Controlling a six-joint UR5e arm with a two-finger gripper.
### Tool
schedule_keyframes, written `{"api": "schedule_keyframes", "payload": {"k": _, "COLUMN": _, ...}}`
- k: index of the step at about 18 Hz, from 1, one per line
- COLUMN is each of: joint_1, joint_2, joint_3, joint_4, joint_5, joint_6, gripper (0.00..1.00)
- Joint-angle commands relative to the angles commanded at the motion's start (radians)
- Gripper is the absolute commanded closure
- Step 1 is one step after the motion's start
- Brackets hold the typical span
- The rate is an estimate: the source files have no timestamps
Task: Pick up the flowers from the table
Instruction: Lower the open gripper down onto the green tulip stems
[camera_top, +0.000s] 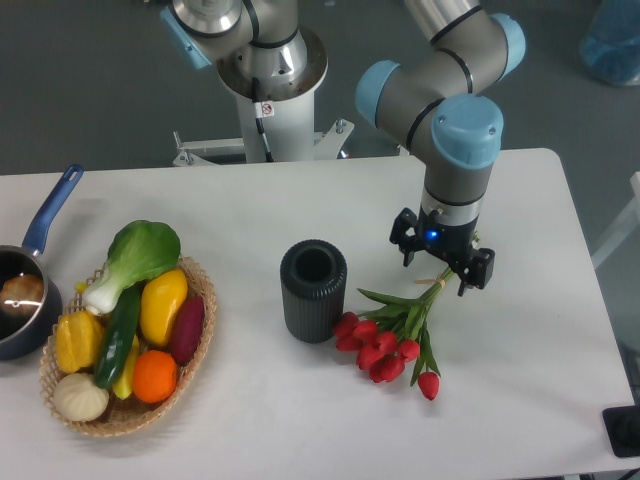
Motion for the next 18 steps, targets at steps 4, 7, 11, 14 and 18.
{"api": "schedule_keyframes", "payload": {"k": 4, "joint_1": -0.009, "joint_2": -0.069, "joint_3": 0.015, "joint_4": 0.003, "joint_5": 0.0, "joint_6": 0.011, "gripper": 0.0}}
{"api": "schedule_keyframes", "payload": {"k": 7, "joint_1": -0.028, "joint_2": -0.1, "joint_3": 0.017, "joint_4": 0.008, "joint_5": -0.002, "joint_6": 0.009, "gripper": 0.0}}
{"api": "schedule_keyframes", "payload": {"k": 11, "joint_1": -0.031, "joint_2": -0.129, "joint_3": 0.018, "joint_4": 0.032, "joint_5": -0.002, "joint_6": 0.011, "gripper": 0.0}}
{"api": "schedule_keyframes", "payload": {"k": 14, "joint_1": -0.044, "joint_2": -0.16, "joint_3": 0.018, "joint_4": 0.066, "joint_5": 0.0, "joint_6": 0.011, "gripper": 0.0}}
{"api": "schedule_keyframes", "payload": {"k": 18, "joint_1": -0.048, "joint_2": -0.178, "joint_3": 0.017, "joint_4": 0.071, "joint_5": 0.002, "joint_6": 0.011, "gripper": 0.0}}
